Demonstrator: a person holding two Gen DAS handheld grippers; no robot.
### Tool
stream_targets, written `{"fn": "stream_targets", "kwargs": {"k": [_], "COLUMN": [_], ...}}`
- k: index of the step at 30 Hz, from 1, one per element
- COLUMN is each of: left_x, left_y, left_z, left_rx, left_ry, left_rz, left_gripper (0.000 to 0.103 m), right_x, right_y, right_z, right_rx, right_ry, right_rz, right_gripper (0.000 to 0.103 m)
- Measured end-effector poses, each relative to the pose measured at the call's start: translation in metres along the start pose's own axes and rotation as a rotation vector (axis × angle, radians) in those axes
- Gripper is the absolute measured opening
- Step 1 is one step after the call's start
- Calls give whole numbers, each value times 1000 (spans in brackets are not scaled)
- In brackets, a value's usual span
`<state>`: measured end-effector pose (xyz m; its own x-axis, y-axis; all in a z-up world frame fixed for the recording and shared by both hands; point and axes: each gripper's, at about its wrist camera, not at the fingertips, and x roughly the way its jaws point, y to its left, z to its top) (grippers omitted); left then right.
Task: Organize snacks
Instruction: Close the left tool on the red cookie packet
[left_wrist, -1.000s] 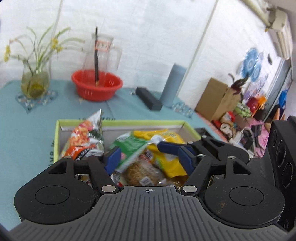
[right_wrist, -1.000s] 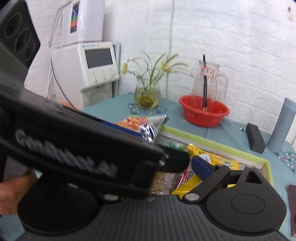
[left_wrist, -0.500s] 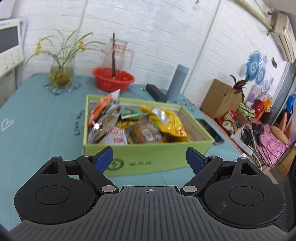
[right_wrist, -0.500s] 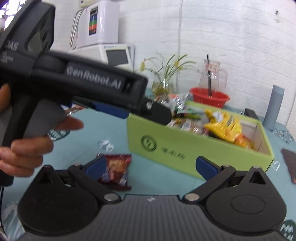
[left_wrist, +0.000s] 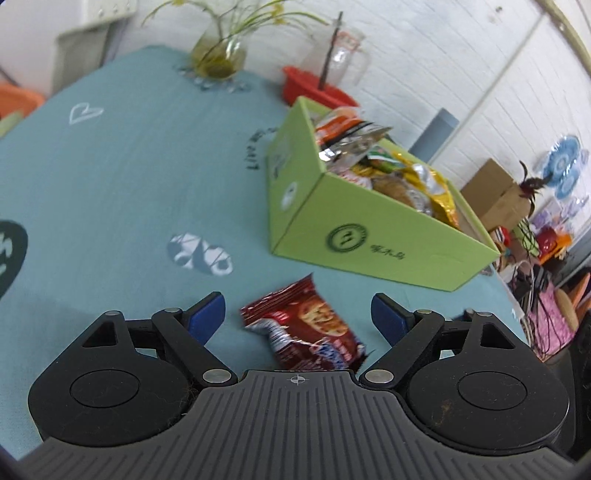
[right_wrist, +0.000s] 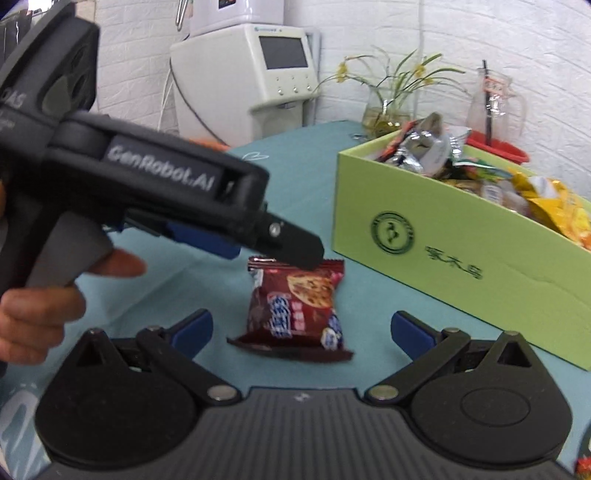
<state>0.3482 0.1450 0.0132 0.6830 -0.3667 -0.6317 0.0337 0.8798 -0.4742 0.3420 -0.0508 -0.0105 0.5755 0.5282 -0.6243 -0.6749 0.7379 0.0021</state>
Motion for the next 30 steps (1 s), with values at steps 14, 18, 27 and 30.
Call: {"fn": "stream_targets", "kwargs": {"k": [14,18,27,30], "left_x": [2,-2,-16,-19], "left_y": [-35,-62,-85,-80], "left_z": [-47,-75,-100,-104], "left_rx": [135,203,206,154], "left_ry": [92,115,101,111], "left_rz": [-79,-143,-111,-139], "left_gripper": [35,37,60,57], "right_x": [-38,-72,-113,-109], "right_y": [24,30,21,18], "right_z": [-37,-67,-92,-89], "right_rx": [24,74,142,120], "right_ry": [18,16,-26,-34], "right_rz": [19,-60,-120,-113], "right_gripper": [102,102,102,102]}}
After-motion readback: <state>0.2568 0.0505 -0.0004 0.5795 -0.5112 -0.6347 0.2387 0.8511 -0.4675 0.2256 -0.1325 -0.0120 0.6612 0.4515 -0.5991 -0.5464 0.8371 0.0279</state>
